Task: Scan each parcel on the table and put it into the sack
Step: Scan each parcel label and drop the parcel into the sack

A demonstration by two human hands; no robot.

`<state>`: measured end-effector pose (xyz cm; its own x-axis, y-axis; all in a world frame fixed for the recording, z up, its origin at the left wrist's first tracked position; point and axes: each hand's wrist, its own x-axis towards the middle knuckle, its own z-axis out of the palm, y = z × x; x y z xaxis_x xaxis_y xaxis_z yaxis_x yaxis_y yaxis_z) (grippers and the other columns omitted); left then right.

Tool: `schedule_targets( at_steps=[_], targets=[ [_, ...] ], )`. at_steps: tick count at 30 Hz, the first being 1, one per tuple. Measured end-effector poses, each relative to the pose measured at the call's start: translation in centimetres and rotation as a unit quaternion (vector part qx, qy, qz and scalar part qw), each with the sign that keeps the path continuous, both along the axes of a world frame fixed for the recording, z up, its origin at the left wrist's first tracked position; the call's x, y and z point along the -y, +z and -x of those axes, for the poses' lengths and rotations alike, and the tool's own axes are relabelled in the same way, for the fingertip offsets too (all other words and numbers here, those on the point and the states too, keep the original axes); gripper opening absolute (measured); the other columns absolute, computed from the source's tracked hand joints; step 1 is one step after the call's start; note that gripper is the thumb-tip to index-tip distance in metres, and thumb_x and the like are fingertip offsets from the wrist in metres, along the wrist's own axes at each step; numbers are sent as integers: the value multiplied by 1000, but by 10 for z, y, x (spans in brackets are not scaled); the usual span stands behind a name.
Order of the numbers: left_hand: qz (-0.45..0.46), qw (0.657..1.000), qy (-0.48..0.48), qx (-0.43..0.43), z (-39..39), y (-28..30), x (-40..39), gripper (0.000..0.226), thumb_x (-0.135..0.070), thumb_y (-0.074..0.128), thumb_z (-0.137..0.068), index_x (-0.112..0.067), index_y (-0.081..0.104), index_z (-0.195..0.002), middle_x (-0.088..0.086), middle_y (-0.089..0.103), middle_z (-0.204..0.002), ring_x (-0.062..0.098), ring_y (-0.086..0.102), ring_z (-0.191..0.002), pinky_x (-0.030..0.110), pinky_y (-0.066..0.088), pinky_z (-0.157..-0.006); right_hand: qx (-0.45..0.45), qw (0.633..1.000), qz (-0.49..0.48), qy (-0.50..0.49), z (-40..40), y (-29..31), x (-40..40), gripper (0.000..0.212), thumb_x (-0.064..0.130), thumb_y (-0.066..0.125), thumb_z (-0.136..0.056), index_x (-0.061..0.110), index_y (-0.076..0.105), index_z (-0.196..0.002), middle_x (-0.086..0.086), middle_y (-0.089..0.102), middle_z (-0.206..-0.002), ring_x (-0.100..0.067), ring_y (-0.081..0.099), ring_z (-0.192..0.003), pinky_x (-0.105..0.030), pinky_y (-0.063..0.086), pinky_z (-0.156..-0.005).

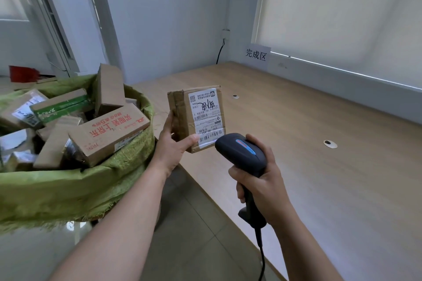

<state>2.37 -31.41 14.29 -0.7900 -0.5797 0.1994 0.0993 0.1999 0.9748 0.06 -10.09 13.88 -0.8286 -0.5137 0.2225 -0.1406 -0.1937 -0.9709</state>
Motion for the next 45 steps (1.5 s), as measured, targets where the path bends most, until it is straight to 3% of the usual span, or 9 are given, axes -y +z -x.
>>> schedule_targets(
  at_steps=[4, 9, 11, 15, 19, 25, 31, 36, 45],
  targets=[
    [-6, 1000, 11, -12, 3, -3, 8, 69, -15, 74, -81, -64, 39, -116, -4, 62, -122, 17, 59, -113, 46, 50, -97, -4, 1000, 1, 12, 8, 2, 12, 67, -1, 70, -77, 49, 54, -117, 3, 69, -88, -26, 48, -43, -35, 45, -43],
    [-4, 999, 44, -13, 2, -11, 22, 66, -20, 74, -82, -44, 41, -134, -7, 57, -128, 11, 52, -116, 26, 44, -90, 5, 999, 13, 35, 21, 5, 31, 66, 2, 70, -74, 44, 53, -121, 2, 69, -85, -25, 48, -43, -36, 43, -43],
    [-2, 998, 59, -14, 1, -13, 30, 71, -24, 74, -81, -42, 37, -139, -8, 56, -131, 11, 49, -118, 32, 41, -96, 1, 999, 18, 45, 28, 7, 42, 66, 5, 70, -72, 43, 52, -123, 3, 69, -86, -24, 48, -42, -35, 44, -42],
    [14, 996, 89, -27, -5, -6, 43, 66, -23, 74, -81, -63, 38, -119, -16, 55, -122, 10, 50, -116, 33, 42, -96, -18, 997, 23, 68, 42, 10, 65, 70, -13, 68, -81, 38, 50, -126, 5, 70, -88, -25, 48, -42, -35, 43, -44],
    [40, 988, 140, -47, -15, 3, 60, 67, -18, 72, -83, -64, 32, -110, -31, 49, -107, -8, 49, -96, 7, 36, -74, -32, 994, 27, 100, 51, 15, 94, 69, -15, 65, -82, 39, 51, -123, 5, 69, -86, -25, 47, -42, -35, 43, -43],
    [71, 973, 217, -40, -45, 15, 115, 86, -44, 78, -69, -58, 27, -137, -8, 46, -139, 14, 47, -125, 44, 40, -105, -47, 987, 41, 146, 51, 26, 158, 70, -16, 65, -81, 43, 54, -117, -8, 63, -81, -26, 44, -41, -32, 42, -40],
    [92, 964, 245, -43, -63, 27, 198, 71, -31, 75, -79, -70, 27, -113, -30, 48, -115, -13, 47, -101, 19, 40, -86, -46, 982, 50, 174, 41, 34, 242, 69, -16, 64, -81, 40, 54, -119, -9, 63, -77, -26, 44, -41, -31, 41, -37],
    [100, 947, 306, -11, -71, 33, 271, 85, -51, 75, -67, -60, 27, -136, -9, 47, -136, 12, 49, -122, 48, 44, -101, -43, 983, 49, 172, 37, 38, 307, 70, -17, 65, -81, 38, 54, -122, -13, 62, -88, -24, 45, -42, -30, 42, -39],
    [212, 872, 400, 186, -54, 26, 365, 100, -58, 64, -79, -34, 0, -151, 16, 33, -140, 31, 35, -128, 45, 44, -87, -30, 993, 26, 113, 26, 35, 370, 70, -16, 64, -82, 47, 58, -113, 2, 59, -61, -20, 46, -41, -30, 40, -40]
  ],
)
